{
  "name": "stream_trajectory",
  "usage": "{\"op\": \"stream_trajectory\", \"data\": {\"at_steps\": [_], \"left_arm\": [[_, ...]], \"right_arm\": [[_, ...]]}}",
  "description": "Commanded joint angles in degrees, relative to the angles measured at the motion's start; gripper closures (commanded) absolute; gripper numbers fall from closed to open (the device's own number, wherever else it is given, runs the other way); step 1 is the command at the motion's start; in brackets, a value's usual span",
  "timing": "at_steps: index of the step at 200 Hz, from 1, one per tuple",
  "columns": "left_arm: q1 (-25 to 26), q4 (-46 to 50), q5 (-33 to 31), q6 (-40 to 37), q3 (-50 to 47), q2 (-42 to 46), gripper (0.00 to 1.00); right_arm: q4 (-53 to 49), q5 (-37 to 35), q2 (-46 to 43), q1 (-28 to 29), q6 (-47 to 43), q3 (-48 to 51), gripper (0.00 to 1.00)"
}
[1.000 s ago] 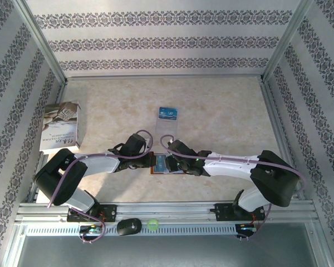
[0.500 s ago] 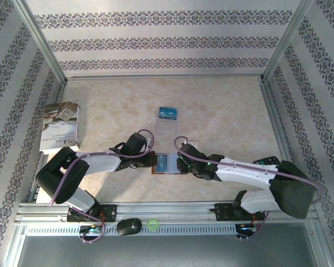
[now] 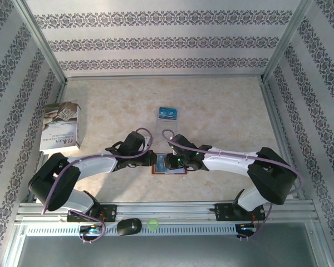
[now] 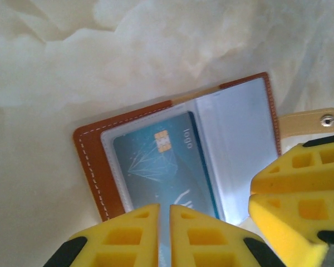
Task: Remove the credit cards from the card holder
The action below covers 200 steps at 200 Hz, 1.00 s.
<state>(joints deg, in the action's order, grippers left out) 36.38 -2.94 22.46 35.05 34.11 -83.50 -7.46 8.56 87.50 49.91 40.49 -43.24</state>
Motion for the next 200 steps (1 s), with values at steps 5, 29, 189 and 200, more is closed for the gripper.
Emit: {"op": "stream_trajectory", "data": {"at_steps": [5,29,189,200], "left_arm": [[0.5,1.6,-1.1,-1.7,0.6,-2.4,0.86],[0.6,2.5,-1.6,-2.2,0.9,-2.0,0.86],[0.9,2.6,-1.6,-2.5,1.8,-0.4,0.68],[1.0,2.3,-1.4,-2.4,1.8,-0.7,0.68]], "right_arm": [[0.1,1.4,1.4,-0.5,-0.2,-2.2,0.79],[-3.5,-3.7,1.6,-0.1,-2.9,-3.3,0.72],[-4.4,-14.5,6.5,3.9,-12.4,-5.0,0.56],[-4.5,-14.4,6.7,3.9,-12.4,-4.8,0.56]]}}
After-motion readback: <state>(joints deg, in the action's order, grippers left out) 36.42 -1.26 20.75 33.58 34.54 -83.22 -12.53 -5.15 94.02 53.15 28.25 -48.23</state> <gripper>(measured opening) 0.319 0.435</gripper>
